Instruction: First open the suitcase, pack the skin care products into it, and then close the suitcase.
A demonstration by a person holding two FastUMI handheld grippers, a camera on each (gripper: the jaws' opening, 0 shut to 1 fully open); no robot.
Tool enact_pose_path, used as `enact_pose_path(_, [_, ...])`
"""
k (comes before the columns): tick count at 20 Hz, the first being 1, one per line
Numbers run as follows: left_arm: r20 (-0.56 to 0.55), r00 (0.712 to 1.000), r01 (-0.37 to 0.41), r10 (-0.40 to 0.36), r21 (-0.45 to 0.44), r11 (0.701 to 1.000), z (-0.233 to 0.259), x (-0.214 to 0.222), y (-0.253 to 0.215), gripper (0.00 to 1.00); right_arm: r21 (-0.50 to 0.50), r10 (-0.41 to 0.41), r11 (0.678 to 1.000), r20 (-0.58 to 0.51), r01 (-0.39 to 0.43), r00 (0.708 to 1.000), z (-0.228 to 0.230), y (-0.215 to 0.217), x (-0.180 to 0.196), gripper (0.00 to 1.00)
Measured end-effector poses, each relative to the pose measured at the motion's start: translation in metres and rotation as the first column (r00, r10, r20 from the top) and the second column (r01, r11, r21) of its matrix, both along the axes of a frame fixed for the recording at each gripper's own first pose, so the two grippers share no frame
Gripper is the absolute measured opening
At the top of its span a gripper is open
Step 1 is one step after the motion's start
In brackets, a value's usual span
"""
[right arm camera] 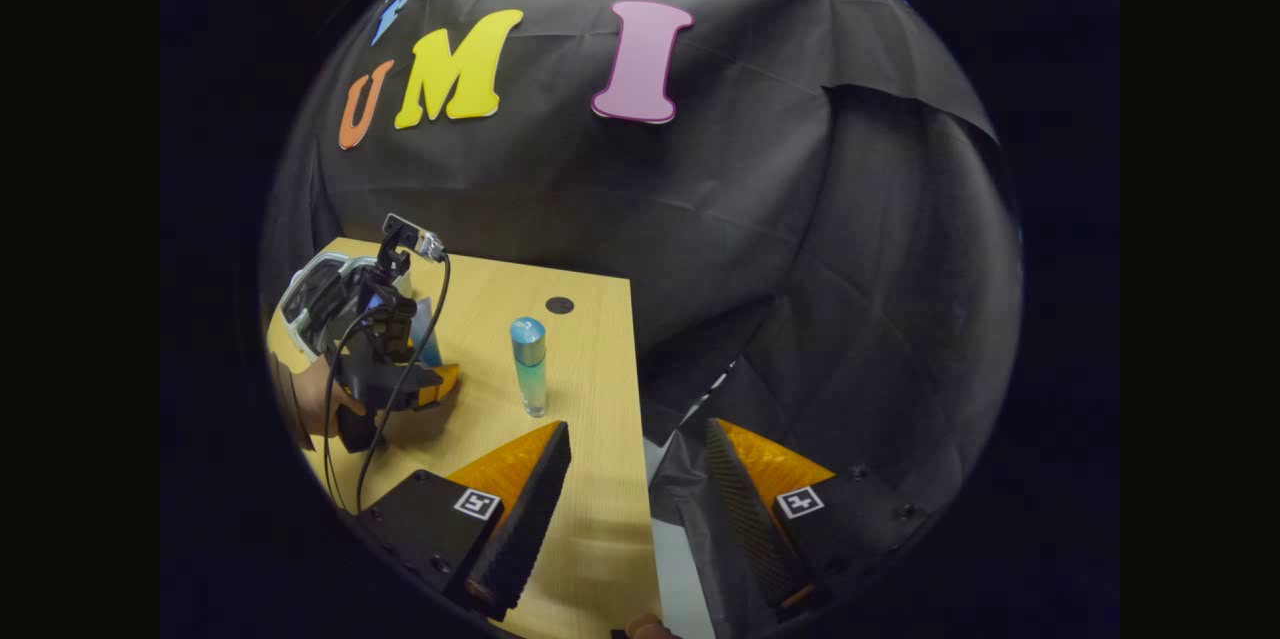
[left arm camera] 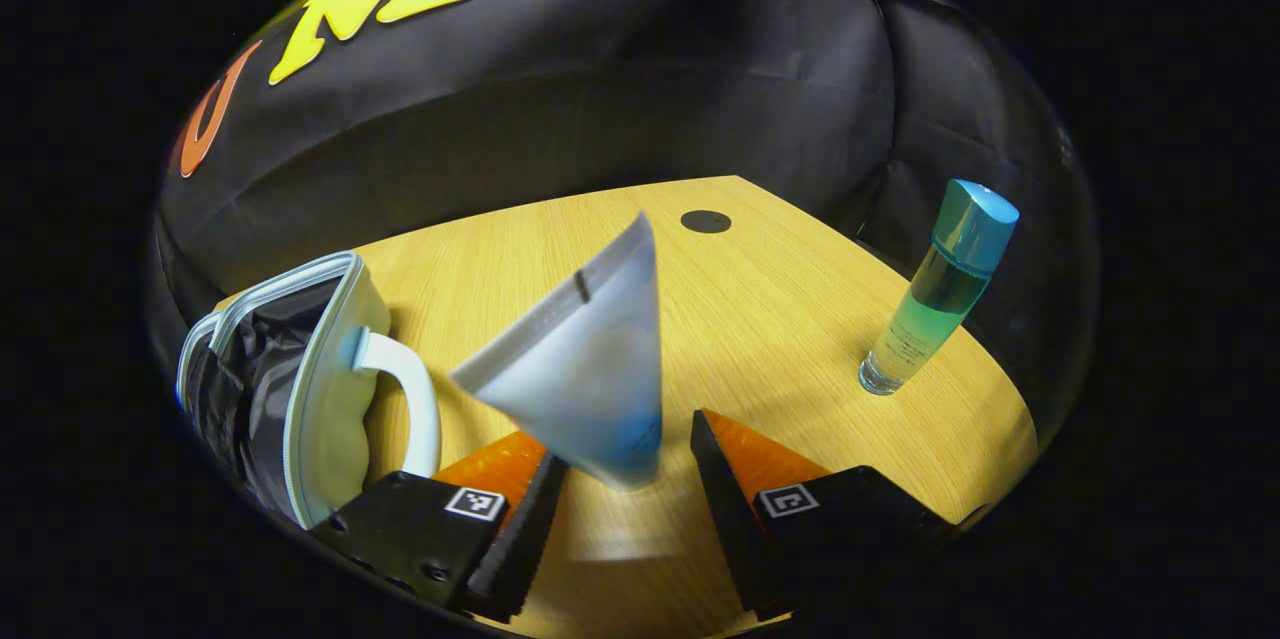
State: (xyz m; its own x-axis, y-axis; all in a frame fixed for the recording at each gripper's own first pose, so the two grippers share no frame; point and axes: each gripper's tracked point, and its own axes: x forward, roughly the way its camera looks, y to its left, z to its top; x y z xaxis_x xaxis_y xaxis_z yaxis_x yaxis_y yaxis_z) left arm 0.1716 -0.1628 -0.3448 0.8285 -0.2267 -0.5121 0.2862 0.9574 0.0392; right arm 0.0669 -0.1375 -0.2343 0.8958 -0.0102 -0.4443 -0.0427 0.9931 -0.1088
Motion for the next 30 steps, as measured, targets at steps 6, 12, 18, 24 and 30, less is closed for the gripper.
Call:
enact_pose_path(6, [0.009,1.0,0.016,-0.016,0.009,1.0,-0.001,0.003,-0.003,0.52,0.004,0.03,1.0,-0.019,-0.03,0.999,-0.014,0.014,0.016,0.81])
enact_pose_path(12, [0.013,0.999,0.04,-0.04,-0.033,0.999,0.021,-0.012,-0.005,0.49,0.055,0.073,0.996,-0.014,-0.072,0.997,-0.018,0.037,0.039,0.81])
enact_pose_path(18, [0.064,0.998,0.019,-0.015,-0.064,0.998,0.08,-0.057,0.019,0.42,0.123,0.111,0.986,-0.019,-0.108,0.994,-0.034,0.079,0.083,0.81])
enact_pose_path(24, [0.085,0.993,-0.079,0.085,-0.079,0.994,0.129,-0.114,0.077,0.42,0.117,0.147,0.983,-0.047,-0.14,0.988,-0.065,0.112,0.108,0.82])
enact_pose_path(30, [0.104,0.967,-0.221,0.235,-0.127,0.967,0.177,-0.167,0.146,0.42,0.114,0.117,0.988,-0.076,-0.108,0.99,-0.1,0.125,0.129,0.81])
